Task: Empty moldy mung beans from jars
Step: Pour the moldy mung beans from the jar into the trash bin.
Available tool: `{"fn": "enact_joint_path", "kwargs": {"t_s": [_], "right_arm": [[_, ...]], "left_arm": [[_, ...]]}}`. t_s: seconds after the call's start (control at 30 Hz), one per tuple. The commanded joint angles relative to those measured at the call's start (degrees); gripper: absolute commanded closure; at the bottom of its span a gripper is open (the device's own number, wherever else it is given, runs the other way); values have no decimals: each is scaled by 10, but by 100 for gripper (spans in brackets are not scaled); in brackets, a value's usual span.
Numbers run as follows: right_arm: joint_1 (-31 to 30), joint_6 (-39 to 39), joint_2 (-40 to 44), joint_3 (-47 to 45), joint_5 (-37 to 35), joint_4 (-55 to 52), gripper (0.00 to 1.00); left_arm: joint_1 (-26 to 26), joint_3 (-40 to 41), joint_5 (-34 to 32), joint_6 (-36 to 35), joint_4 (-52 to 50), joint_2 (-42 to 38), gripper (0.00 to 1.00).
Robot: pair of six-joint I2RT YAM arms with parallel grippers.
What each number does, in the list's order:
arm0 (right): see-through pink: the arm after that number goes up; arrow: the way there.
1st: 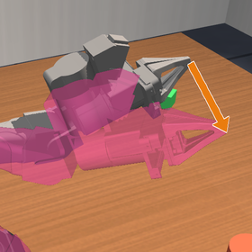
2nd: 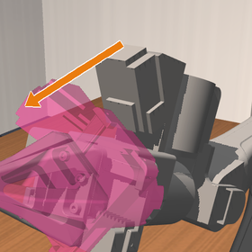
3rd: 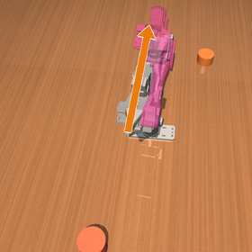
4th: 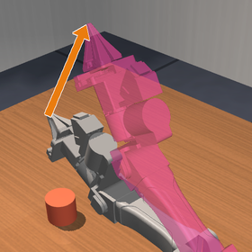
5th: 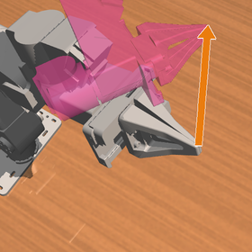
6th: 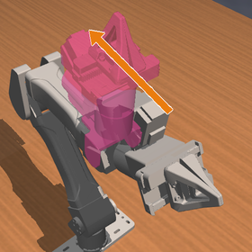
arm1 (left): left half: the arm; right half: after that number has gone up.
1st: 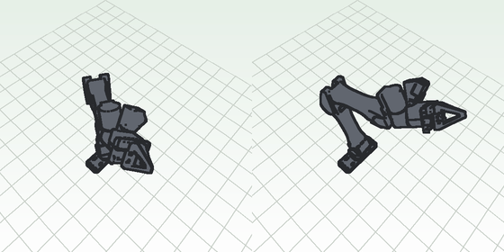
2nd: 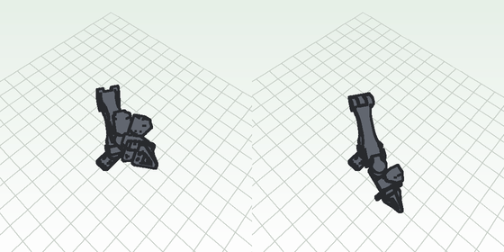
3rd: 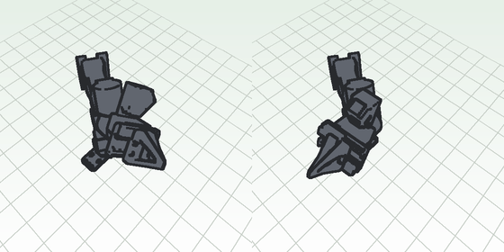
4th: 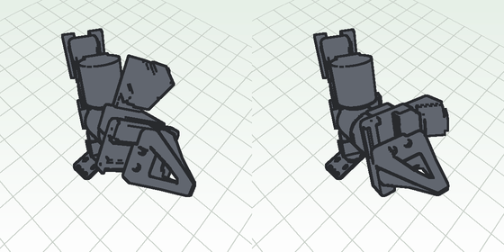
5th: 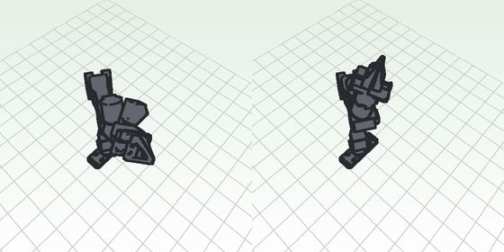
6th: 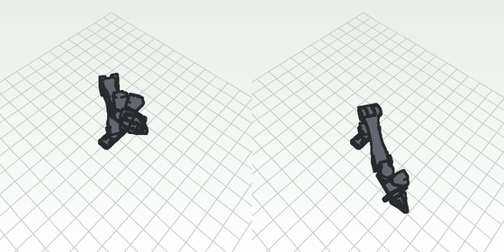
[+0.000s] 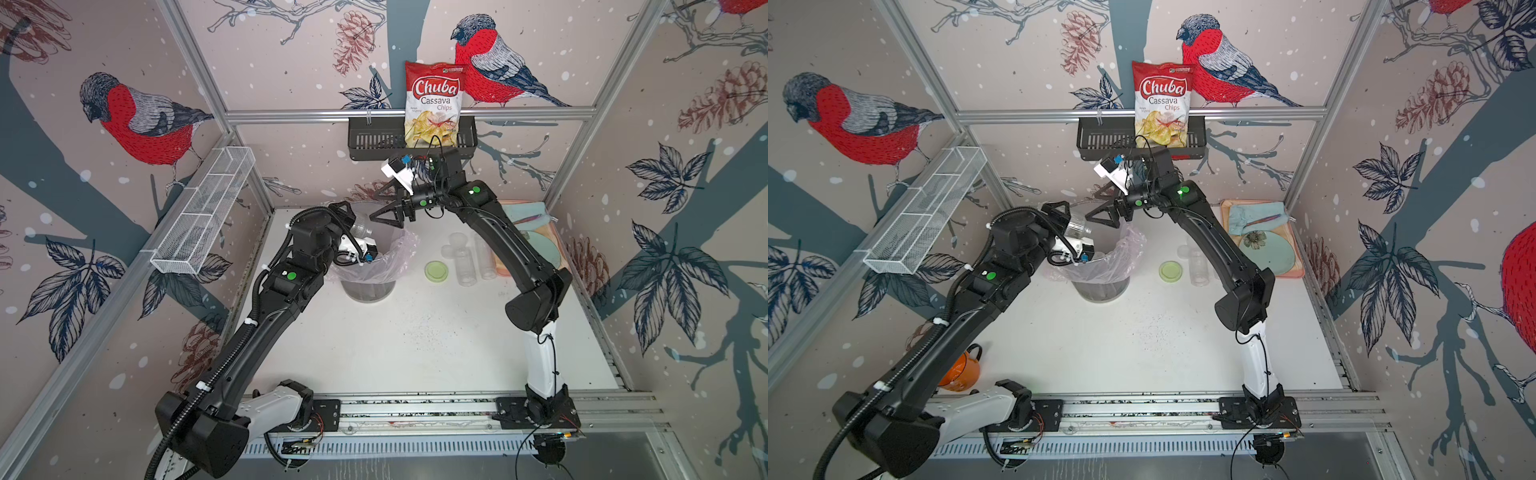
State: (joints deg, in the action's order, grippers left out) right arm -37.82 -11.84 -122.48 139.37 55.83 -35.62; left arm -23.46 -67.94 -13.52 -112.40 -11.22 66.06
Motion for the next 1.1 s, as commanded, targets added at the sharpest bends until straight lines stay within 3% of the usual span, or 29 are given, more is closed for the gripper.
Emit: {"fn": "enact_joint_path", "kwargs": {"t_s": [0.0, 1.07], "right_arm": [[-6, -5, -9, 13, 0, -2, 4], [-56, -67, -55, 35, -76, -80, 5]], "left_arm": [[-5, -3, 15, -39, 36, -5, 100], [-37, -7, -4, -47, 27, 10, 100]]}}
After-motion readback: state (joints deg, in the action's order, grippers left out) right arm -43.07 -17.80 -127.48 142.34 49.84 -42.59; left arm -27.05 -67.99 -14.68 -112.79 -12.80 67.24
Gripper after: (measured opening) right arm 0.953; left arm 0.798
